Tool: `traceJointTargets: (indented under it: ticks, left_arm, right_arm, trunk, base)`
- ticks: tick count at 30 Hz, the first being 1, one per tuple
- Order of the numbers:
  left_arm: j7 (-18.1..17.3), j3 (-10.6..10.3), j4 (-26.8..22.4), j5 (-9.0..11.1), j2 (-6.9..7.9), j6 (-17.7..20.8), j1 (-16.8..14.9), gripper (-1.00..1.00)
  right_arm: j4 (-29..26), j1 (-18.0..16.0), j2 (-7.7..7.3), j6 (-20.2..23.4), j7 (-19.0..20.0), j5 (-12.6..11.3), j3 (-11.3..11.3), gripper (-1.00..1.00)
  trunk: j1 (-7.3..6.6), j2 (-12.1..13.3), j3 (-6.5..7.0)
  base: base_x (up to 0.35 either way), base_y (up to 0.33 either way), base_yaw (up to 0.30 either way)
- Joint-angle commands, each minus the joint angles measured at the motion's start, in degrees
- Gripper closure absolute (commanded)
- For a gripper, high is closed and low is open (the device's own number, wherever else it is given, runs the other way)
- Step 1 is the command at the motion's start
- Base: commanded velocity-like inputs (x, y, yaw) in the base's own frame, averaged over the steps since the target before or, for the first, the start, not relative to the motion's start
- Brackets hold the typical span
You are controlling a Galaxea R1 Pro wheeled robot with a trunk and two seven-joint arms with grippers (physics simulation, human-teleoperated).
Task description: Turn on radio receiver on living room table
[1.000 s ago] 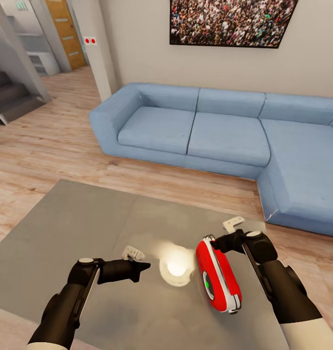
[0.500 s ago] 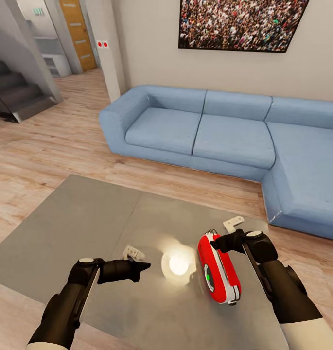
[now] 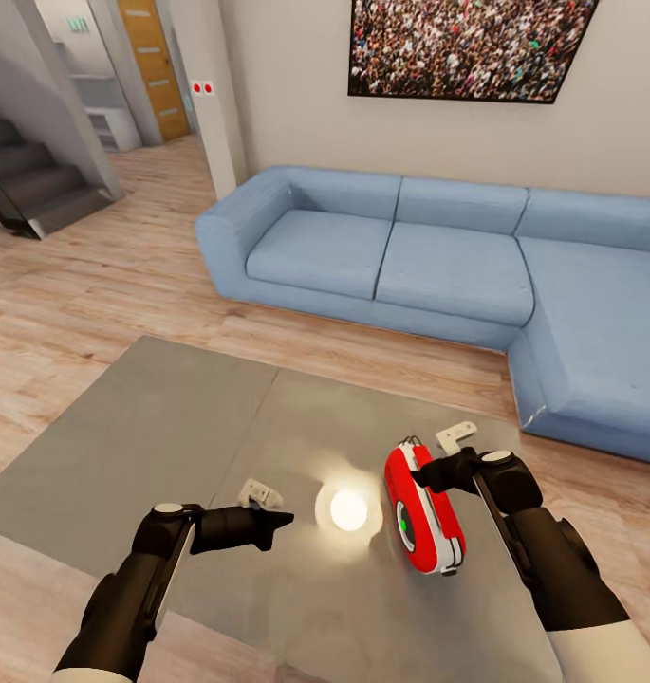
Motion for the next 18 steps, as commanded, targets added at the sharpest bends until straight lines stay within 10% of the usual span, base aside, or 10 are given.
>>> traceJointTargets:
  ticks: [1,18]
  left_arm:
    - [0.0,0.0,0.0,0.0,0.0,0.0,0.0,1.0]
    - [0.0,0.0,0.1,0.0,0.0,0.0,0.0,1.0]
  right_arm:
    - [0.0,0.0,0.0,0.0,0.0,0.0,-0.1,-1.0]
    - [0.0,0.0,0.01,-0.1,-0.1,-0.1,-3.8,-1.0]
  trunk:
    - [0.0,0.0,0.07]
    - [0.0,0.0,1.56]
  base:
    - [-0.011,0.0,0.0]
    - [-0.001,0.0,0.0]
